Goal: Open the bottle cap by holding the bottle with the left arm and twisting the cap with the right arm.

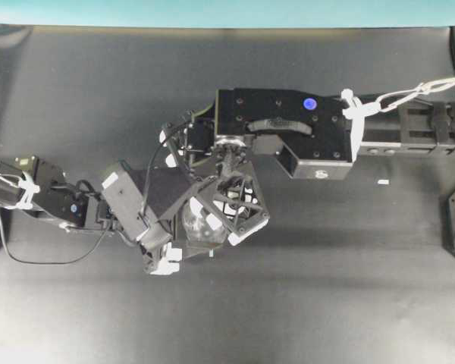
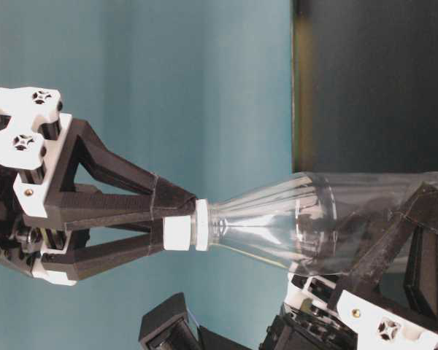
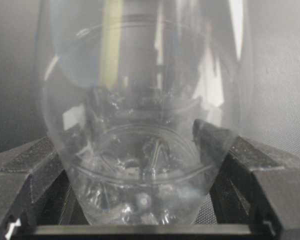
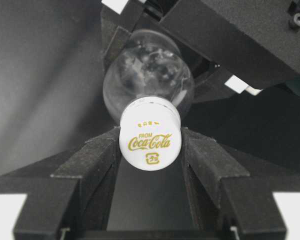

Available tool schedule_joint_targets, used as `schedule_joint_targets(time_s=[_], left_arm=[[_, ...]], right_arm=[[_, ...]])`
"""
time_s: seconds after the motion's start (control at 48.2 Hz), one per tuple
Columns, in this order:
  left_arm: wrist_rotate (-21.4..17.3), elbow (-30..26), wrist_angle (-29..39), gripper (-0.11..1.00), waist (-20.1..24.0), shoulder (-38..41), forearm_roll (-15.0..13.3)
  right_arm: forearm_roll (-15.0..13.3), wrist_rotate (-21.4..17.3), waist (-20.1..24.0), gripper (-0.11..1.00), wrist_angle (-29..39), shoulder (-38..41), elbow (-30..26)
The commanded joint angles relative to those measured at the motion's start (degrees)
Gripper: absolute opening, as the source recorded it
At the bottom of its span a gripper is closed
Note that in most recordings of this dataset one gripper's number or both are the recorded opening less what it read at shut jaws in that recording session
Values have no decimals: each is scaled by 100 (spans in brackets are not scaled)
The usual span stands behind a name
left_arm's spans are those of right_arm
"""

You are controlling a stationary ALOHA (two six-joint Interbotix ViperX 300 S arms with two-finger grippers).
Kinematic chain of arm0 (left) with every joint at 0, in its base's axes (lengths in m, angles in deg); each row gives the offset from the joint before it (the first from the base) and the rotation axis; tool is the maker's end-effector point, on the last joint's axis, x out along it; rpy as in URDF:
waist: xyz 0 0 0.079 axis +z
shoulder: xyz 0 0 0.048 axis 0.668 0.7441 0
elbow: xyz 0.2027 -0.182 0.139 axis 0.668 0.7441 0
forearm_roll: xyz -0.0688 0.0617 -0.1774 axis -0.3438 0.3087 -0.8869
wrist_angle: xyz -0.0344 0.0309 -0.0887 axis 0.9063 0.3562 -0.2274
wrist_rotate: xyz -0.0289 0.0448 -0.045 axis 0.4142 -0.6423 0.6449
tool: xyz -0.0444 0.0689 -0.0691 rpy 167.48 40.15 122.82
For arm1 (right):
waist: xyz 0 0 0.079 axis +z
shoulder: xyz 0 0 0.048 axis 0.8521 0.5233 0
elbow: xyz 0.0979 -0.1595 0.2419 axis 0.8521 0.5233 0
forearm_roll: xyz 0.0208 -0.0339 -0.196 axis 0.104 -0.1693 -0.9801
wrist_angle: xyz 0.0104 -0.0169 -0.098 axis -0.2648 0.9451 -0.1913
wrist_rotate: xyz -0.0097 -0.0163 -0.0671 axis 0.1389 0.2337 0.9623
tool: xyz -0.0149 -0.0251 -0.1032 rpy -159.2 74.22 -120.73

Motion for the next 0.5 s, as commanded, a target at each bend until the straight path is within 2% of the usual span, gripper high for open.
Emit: schedule_joint_targets(time_s=[0.0, 0.478], left_arm=[[9, -62, -18, 81, -44, -9, 18], [9, -53, -18, 81, -44, -9, 18]], right_arm=[[-9, 62, 26, 37, -44, -9, -18], [-9, -132, -9, 37, -79, -53, 62]])
